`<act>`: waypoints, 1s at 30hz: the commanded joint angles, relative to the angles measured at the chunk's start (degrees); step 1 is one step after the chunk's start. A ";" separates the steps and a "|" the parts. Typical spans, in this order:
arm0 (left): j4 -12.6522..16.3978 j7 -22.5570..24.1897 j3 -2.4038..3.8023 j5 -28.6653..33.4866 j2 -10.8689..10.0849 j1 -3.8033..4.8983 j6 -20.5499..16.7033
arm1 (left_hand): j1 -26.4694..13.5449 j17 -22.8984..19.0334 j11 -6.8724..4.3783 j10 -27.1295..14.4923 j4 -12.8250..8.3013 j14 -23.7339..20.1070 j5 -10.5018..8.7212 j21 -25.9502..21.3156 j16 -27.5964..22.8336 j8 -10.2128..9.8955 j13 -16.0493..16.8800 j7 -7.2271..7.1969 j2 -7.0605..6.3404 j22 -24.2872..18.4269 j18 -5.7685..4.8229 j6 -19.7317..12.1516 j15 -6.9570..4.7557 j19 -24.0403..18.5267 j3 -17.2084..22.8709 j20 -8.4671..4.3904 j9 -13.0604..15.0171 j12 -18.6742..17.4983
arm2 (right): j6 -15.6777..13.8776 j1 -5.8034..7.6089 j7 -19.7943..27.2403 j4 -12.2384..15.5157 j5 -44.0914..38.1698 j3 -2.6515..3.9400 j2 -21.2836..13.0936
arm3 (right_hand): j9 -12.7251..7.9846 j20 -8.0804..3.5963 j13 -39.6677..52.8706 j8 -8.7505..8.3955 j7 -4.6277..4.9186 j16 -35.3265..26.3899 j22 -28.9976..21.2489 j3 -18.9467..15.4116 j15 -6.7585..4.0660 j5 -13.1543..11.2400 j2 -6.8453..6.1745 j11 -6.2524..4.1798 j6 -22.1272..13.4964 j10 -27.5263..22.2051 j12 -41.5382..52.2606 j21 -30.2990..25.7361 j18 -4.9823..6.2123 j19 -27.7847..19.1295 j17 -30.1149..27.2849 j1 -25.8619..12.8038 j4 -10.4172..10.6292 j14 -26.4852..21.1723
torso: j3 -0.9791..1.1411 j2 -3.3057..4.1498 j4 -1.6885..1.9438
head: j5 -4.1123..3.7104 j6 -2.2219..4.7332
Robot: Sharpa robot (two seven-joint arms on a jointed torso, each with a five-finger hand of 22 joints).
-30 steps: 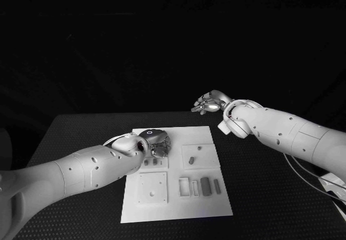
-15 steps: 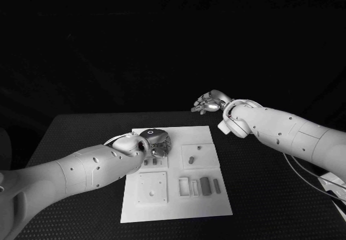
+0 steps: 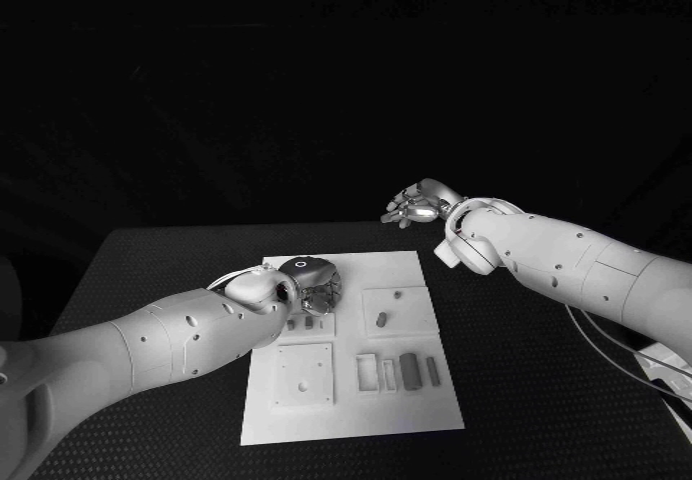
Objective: Assemble the parts on the task board
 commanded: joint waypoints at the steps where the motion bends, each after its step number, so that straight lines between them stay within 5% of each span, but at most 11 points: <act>1: -0.31 -0.71 -0.68 -1.18 -0.10 -1.10 1.77 | 0.54 -0.07 0.66 1.32 -0.08 0.33 0.18 0.35 0.19 0.28 1.02 -0.17 0.54 1.25 3.59 0.46 -0.01 0.41 0.36 -0.08 0.13 0.53 | 0.53 -0.01 0.65 0.06 0.21 0.02 0.00 | 0.08 0.03 -0.06 0.16 0.79 -0.25 0.06 -0.36 0.07 0.30 0.35 -0.12 -0.27 0.36 -0.26 -0.35 -0.92 -0.49 -0.06 0.28 0.07 0.17 | 0.01 -0.01 0.02 | 0.03 0.03; 15: 0.43 0.67 -0.51 1.52 -1.10 -1.39 -3.09 | 0.45 -0.24 0.50 1.63 -0.07 0.70 0.18 0.43 0.20 0.34 1.15 -0.26 0.64 1.18 3.54 0.68 -0.20 0.84 0.63 -0.30 0.15 0.44 | 0.48 -0.02 0.69 -0.02 0.22 0.02 -0.03 | 0.08 0.04 -0.15 0.17 0.79 -0.31 0.08 -0.38 0.08 0.30 0.37 -0.12 -0.27 0.38 -0.25 -0.38 -0.92 -0.51 -0.07 0.25 0.08 0.18 | -0.01 -0.02 0.04 | 0.03 0.19; 20: 1.28 0.79 0.17 2.49 -1.80 -1.36 -3.55 | 0.45 -0.27 0.49 1.64 -0.06 0.74 0.18 0.43 0.18 0.34 1.16 -0.27 0.64 1.16 3.53 0.69 -0.22 0.88 0.68 -0.33 0.15 0.41 | 0.49 -0.02 0.69 0.03 0.22 0.02 -0.11 | 0.08 0.04 -0.17 0.17 0.79 -0.32 0.09 -0.38 0.08 0.30 0.36 -0.13 -0.27 0.38 -0.25 -0.39 -0.91 -0.52 -0.07 0.25 0.08 0.18 | 0.00 -0.02 0.06 | -0.02 0.21; 30: 2.68 0.87 2.88 3.86 -2.78 -1.31 -3.54 | 0.37 -0.33 0.46 1.69 0.00 0.83 0.16 0.42 0.15 0.33 1.19 -0.27 0.63 1.14 3.50 0.71 -0.24 0.99 0.77 -0.38 0.15 0.35 | 0.46 -0.02 0.66 0.11 0.22 0.02 -0.25 | 0.08 0.05 -0.24 0.18 0.78 -0.37 0.10 -0.39 0.09 0.30 0.35 -0.13 -0.28 0.40 -0.24 -0.42 -0.91 -0.54 -0.09 0.24 0.06 0.18 | -0.02 -0.05 0.16 | 0.15 0.44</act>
